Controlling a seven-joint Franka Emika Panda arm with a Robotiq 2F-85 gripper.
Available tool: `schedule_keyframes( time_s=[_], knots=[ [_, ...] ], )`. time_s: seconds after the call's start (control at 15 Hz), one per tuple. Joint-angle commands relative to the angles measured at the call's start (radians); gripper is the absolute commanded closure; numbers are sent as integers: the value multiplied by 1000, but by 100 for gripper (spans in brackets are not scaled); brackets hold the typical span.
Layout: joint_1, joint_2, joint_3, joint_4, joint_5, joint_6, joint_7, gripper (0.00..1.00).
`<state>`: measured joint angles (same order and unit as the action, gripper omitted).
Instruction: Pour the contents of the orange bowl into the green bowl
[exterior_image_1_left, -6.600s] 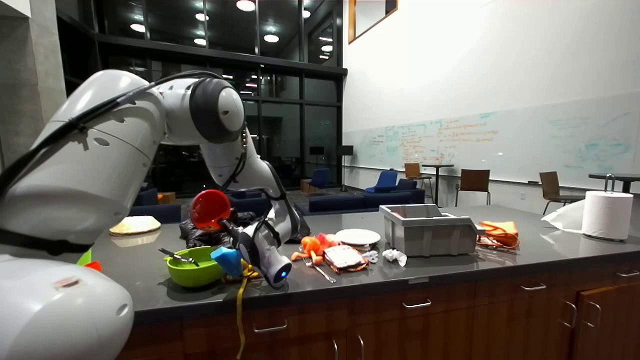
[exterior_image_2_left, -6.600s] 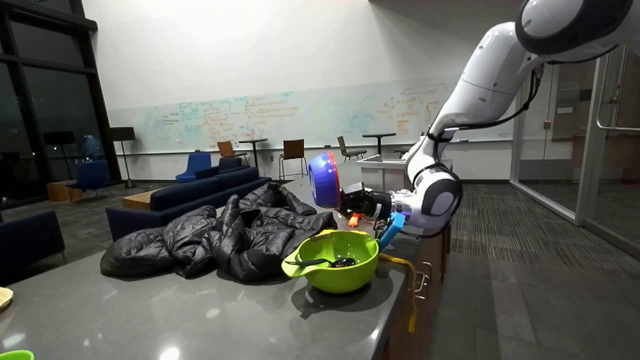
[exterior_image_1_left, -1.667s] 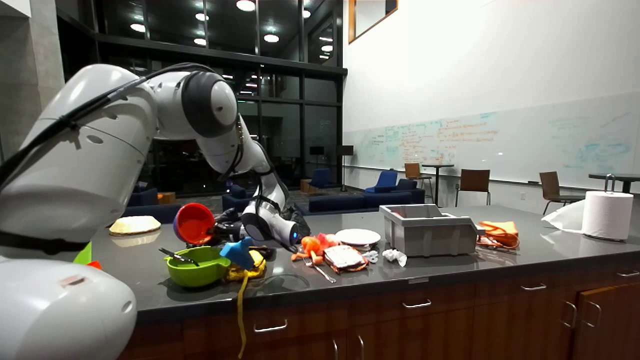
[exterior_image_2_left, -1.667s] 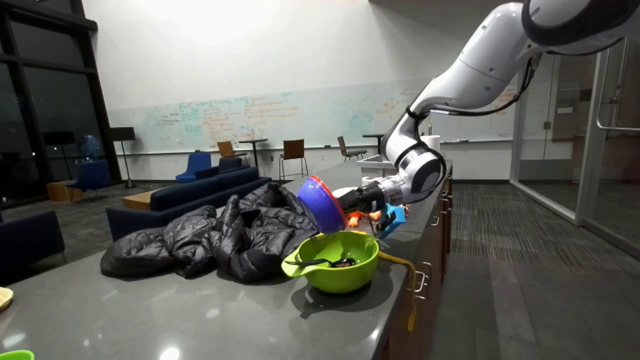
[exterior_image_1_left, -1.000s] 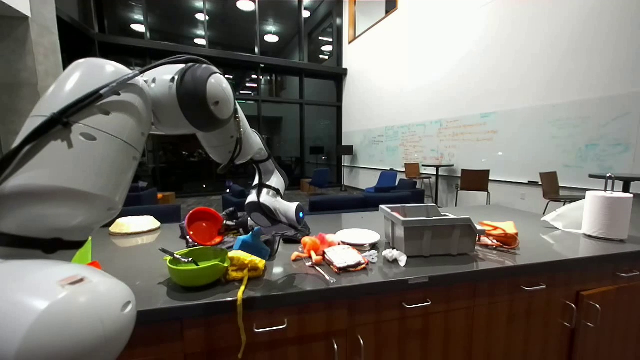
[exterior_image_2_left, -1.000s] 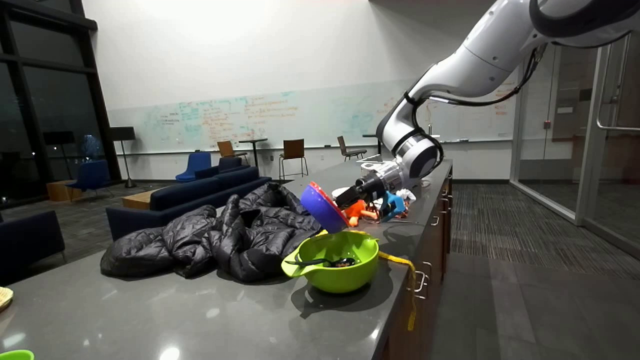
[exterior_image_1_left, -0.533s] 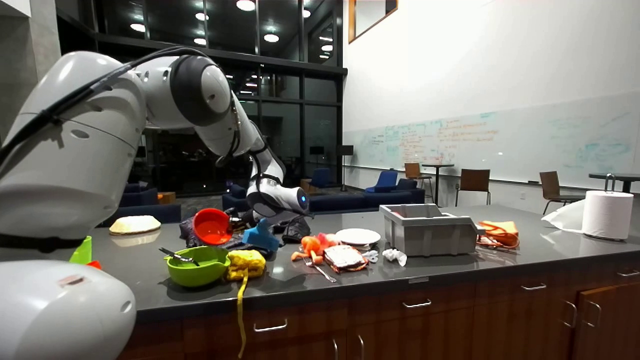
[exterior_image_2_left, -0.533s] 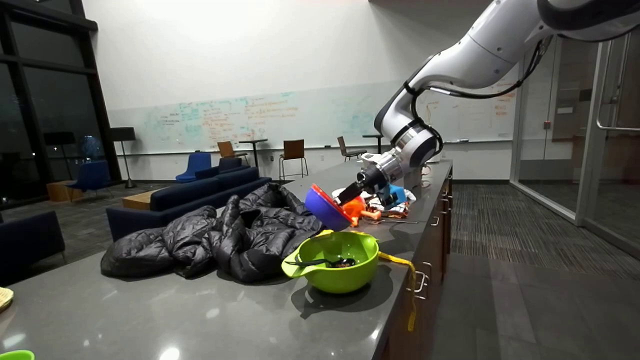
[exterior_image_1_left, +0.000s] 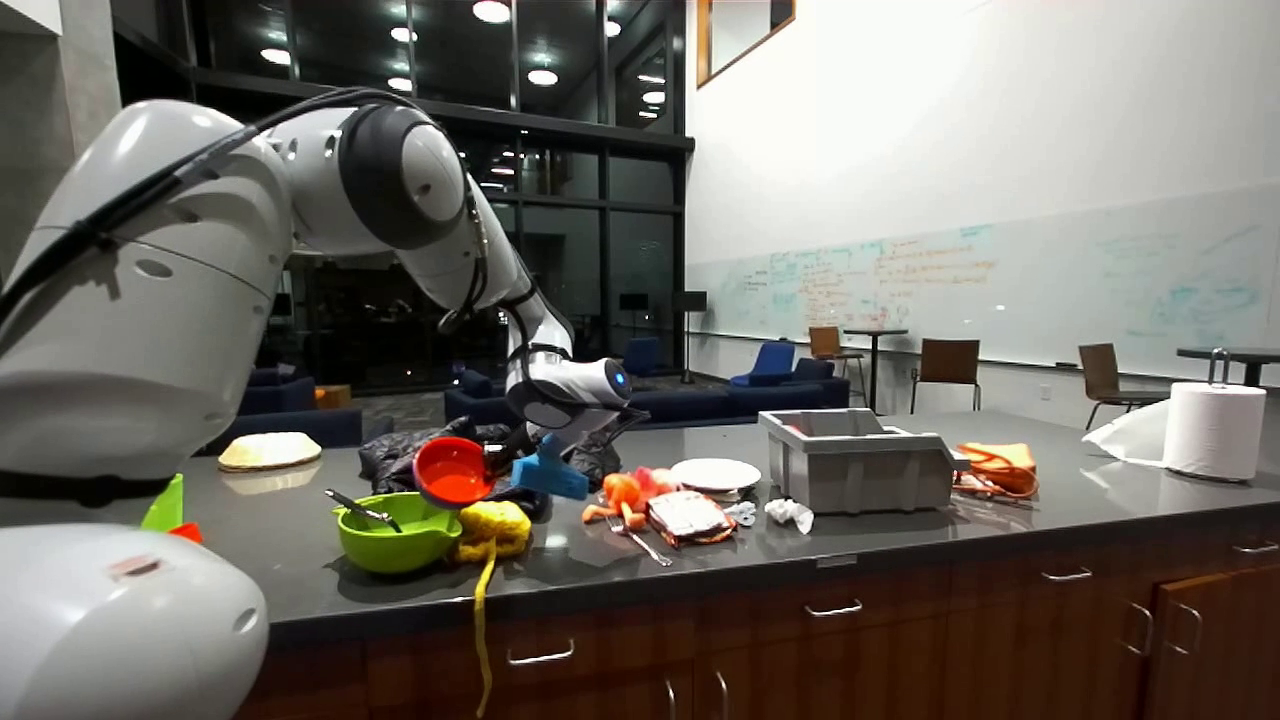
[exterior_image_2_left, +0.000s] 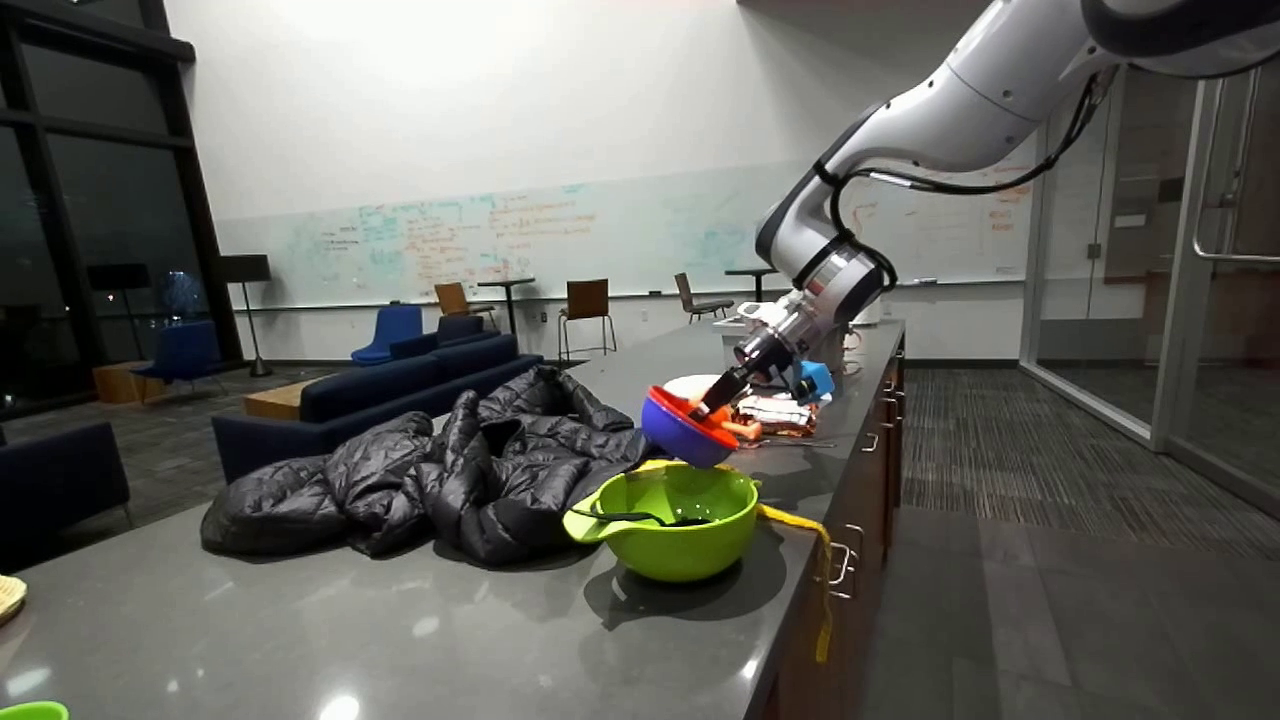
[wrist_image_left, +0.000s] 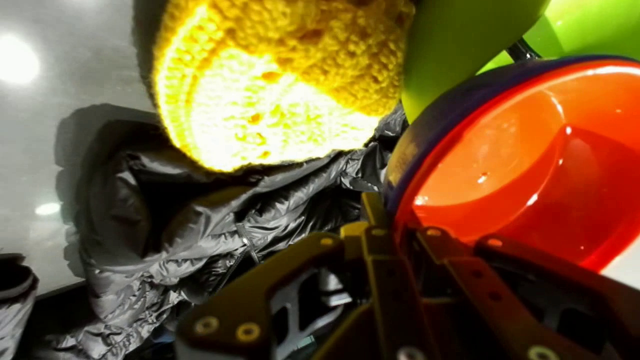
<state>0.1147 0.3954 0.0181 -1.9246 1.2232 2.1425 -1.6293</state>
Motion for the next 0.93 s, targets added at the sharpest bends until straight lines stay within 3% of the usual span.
schedule_keyframes(
  time_s=[0.0, 0.87],
  knots=[
    [-17, -41, 10, -10, -63, 39, 64, 98],
    [-74, -56, 4, 18, -259, 178, 207, 98]
  ],
)
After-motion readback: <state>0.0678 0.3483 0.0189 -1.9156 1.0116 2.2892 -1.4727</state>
